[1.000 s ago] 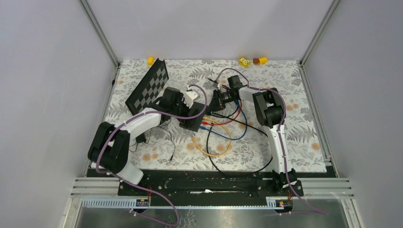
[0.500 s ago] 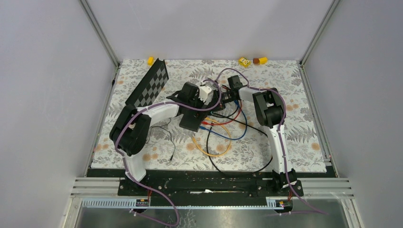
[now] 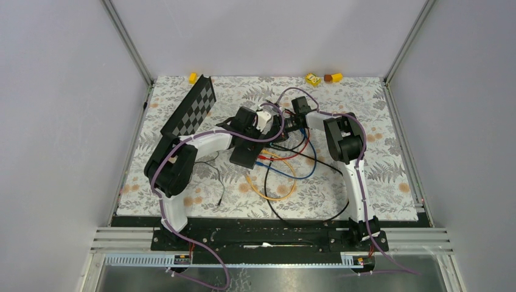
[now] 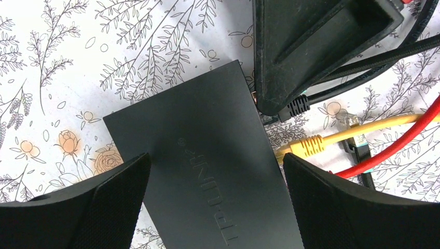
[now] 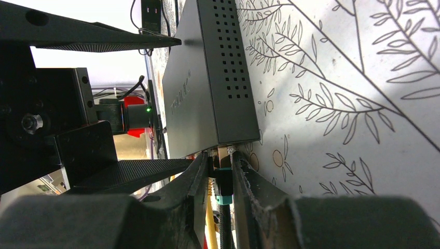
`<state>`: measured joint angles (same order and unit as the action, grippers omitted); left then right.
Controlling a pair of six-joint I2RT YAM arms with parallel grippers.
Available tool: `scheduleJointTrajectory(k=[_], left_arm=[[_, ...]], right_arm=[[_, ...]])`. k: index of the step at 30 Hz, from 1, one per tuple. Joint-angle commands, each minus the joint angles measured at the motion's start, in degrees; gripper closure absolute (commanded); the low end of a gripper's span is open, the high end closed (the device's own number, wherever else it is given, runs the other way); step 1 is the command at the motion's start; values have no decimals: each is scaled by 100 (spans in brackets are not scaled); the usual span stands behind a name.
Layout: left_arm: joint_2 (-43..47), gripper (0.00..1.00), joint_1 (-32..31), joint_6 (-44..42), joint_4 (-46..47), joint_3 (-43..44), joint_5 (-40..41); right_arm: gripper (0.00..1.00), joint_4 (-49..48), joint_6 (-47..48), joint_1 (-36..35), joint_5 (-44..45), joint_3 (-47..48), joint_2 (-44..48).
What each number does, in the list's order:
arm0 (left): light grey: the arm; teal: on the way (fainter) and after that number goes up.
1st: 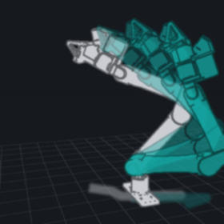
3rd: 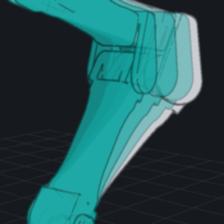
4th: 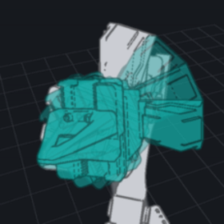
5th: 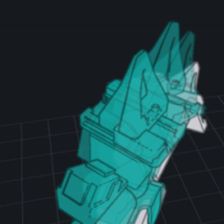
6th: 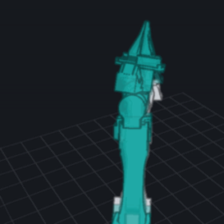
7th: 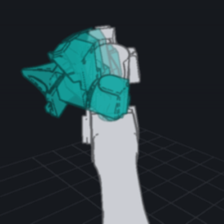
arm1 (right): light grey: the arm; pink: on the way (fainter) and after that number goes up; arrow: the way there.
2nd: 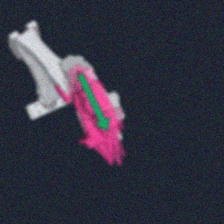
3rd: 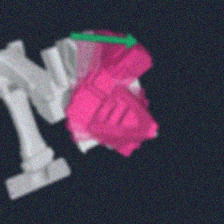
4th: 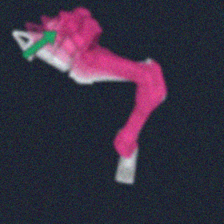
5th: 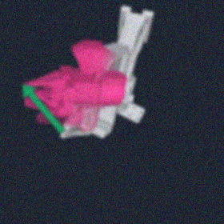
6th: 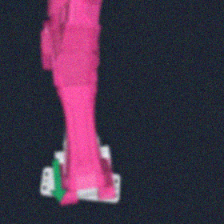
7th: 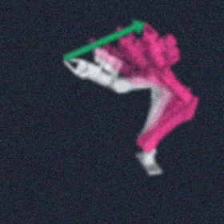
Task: Pull the plug from the switch port
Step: Pull the connector from the switch port.
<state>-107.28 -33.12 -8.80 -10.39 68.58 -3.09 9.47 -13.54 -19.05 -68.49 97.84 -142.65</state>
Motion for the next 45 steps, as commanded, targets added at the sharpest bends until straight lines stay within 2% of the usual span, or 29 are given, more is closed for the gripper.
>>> scheduleJointTrajectory(k=[1,15,31,45], left_arm=[[-81,1,-19,118,163,277,245],[-292,2,-14,273,74,490,292],[-286,3,-12,229,96,271,374],[-260,4,-19,116,81,205,401]], right_arm=[[86,164,150,25,688,-257,-316],[87,166,158,28,683,-256,-317],[87,170,176,27,680,-262,-259],[95,727,689,35,802,9,-158]])
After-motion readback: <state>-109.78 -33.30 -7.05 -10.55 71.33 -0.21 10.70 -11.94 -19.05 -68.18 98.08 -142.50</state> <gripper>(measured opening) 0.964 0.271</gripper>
